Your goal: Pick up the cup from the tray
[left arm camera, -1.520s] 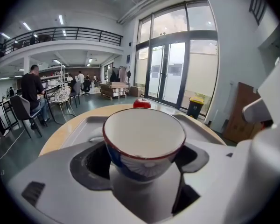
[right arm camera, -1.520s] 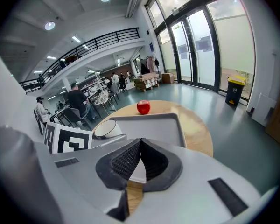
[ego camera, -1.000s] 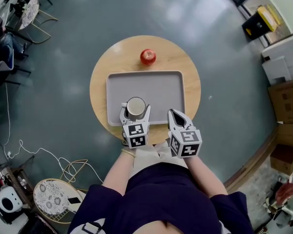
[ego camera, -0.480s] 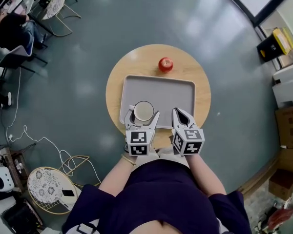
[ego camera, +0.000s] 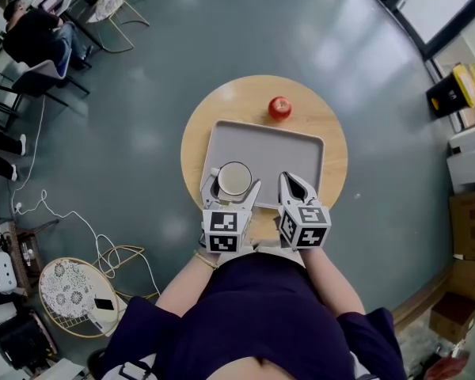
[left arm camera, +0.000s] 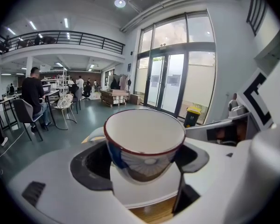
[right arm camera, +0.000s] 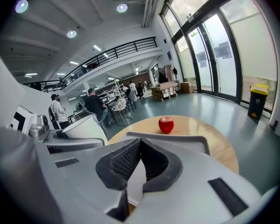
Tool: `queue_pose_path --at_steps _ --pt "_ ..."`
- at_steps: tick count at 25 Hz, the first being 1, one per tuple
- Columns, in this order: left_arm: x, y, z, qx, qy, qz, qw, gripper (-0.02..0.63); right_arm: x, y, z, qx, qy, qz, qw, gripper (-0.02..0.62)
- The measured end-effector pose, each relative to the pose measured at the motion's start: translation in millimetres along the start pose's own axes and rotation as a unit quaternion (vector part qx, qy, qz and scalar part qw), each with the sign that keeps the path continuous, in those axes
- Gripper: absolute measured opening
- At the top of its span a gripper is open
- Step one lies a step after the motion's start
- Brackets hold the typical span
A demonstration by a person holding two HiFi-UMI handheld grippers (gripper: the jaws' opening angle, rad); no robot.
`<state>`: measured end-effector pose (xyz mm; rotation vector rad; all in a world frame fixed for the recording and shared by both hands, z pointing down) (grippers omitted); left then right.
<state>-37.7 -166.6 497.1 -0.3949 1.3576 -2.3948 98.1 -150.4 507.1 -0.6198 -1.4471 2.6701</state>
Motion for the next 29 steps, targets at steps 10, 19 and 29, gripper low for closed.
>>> queue_pose_path --at_steps 10,19,29 --pt "1 0 0 -0.003 0.002 -0.002 1.0 0.388 10 0 -1 0.005 0.015 -0.021 1.0 0.008" --pt "1 2 -1 -0.008 0.0 -0.003 1.0 0.388 14 -2 -4 0.004 0.015 -0.024 1.0 0.008" --pt "1 3 -2 -0.008 0.003 -0.004 1.0 0.388 16 1 -7 0.004 0.015 -0.03 0.999 0.008"
Point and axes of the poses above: the fingertips, and each gripper's own axes: z forward along the fingers, x to its left, y out of its top, the point moved 4 cm from there along -z, backward along the fingers, and after that the axes turned 4 degrees about y, right-handed, at the moved point
